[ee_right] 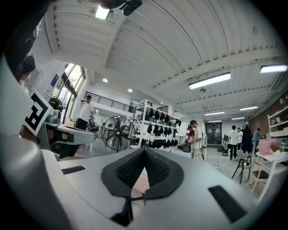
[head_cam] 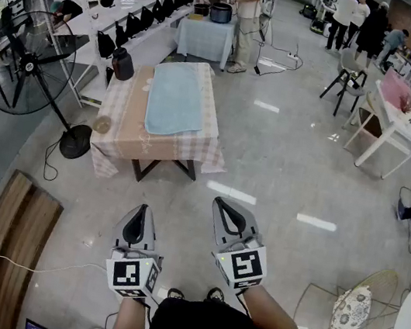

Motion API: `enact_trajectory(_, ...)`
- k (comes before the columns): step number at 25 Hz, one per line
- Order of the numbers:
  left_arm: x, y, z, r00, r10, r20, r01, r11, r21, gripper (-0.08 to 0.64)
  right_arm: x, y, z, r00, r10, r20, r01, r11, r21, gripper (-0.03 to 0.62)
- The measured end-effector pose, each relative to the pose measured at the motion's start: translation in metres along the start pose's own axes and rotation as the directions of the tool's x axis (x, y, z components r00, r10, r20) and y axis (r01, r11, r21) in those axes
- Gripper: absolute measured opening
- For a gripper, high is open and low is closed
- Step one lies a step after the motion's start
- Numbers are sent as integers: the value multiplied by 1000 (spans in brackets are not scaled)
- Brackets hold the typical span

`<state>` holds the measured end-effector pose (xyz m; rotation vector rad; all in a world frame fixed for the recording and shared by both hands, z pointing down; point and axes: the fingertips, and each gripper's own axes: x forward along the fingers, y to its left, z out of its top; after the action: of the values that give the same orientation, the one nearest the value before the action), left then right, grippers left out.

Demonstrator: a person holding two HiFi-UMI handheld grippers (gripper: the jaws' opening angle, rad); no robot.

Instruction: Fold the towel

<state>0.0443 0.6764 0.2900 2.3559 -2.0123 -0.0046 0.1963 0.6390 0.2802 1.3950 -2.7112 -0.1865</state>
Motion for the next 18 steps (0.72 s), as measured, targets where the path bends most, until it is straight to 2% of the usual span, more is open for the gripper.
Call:
enact_trajectory(5, -2, -1, -3, 1000, -22, 4, 22, 1000, -4, 3, 1, 12, 1, 999, 39, 14, -39, 999, 9, 0)
enact_trajectory(9, -6, -1, 1, 997, -60, 48, 61, 998, -21, 3, 3, 18, 0, 999, 47, 9, -47, 999, 21, 0)
enact_trajectory(10, -6, 0, -2, 997, -68, 48, 70, 997, -28, 11, 4, 19, -2, 999, 48, 7, -48, 999, 23, 0)
enact_trajectory(11, -7, 2, -6, 996, -75, 39, 76, 996, -36, 50, 3, 21, -4, 999, 51, 9, -51, 998, 26, 7)
enact_trajectory(13, -7, 8, -15, 996, -84, 9, 84, 995, -47, 156, 4, 25, -7, 999, 53, 9, -53, 998, 37, 58)
enact_trajectory(16, -6, 18, -23, 995, -97, -18, 95, 993, -68, 224, 11, 33, -13, 999, 52, -12, -51, 998, 42, 187)
enact_trajectory(18, -6, 24, -24, 994, -105, -22, 102, 991, -84, 237, 15, 39, -16, 998, 56, -30, -55, 998, 38, 231)
